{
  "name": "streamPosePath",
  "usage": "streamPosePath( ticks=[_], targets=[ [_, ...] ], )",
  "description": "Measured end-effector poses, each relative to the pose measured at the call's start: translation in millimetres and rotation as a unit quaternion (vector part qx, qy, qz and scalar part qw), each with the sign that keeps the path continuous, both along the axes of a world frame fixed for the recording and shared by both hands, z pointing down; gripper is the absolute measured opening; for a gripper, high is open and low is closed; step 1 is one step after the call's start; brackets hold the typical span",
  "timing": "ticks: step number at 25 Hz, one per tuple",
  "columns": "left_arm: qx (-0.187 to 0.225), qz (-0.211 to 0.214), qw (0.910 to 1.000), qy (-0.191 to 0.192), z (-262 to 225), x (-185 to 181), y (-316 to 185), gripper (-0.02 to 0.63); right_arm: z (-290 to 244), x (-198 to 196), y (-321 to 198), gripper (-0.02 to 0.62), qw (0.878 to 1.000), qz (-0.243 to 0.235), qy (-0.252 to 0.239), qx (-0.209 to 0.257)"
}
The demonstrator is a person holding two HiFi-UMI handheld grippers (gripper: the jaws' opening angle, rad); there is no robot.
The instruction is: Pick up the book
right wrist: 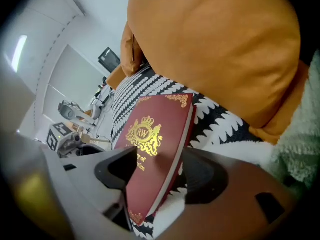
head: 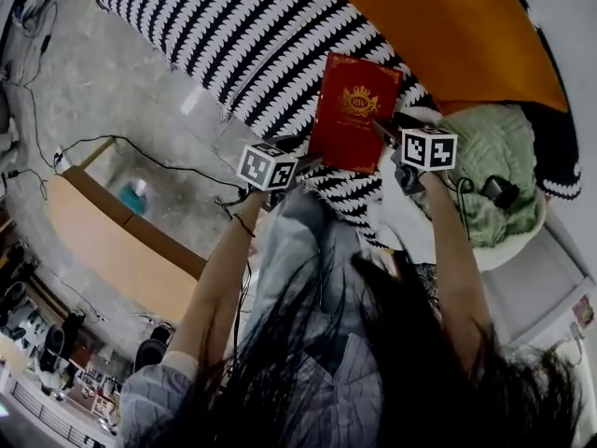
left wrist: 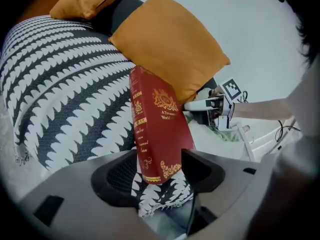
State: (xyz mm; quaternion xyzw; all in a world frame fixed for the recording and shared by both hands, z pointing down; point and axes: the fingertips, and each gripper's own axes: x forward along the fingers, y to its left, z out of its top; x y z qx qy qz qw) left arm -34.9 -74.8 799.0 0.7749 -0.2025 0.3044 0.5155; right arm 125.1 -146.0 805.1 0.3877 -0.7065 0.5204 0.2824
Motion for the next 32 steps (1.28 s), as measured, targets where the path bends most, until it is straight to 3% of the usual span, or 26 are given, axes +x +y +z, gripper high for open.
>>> streamPosePath(
  ticks=[6,10,16,20,23,26,32],
  targets=[
    [-0.009,-0.017,0.9998,0.01,19,7,-11,0.284,25,5,-4,0.276,0.999,0.02,0.015,-0.028],
    [-0.035,-0.037,0.9984,0.026,35,13,-4,0.284,37,1,-2,0.276,0.998,0.035,-0.01,-0.047],
    [-0.037,-0.034,0.9981,0.035,25,29,-10,0.284,22,3,-4,0.276,0.997,0.016,-0.053,-0.056],
    [-0.066,-0.037,0.996,0.048,39,35,-8,0.284,30,1,-5,0.275,0.995,0.022,-0.07,-0.063],
    [-0.086,-0.045,0.9934,0.06,49,42,-2,0.284,40,8,1,0.273,0.994,0.036,-0.076,-0.065],
    [-0.101,-0.029,0.9933,0.048,47,47,0,0.284,35,13,4,0.261,0.995,0.04,-0.07,-0.058],
    [-0.085,-0.018,0.9957,0.033,20,28,-5,0.284,0,-8,-5,0.252,0.998,0.023,-0.051,-0.022]
  ],
)
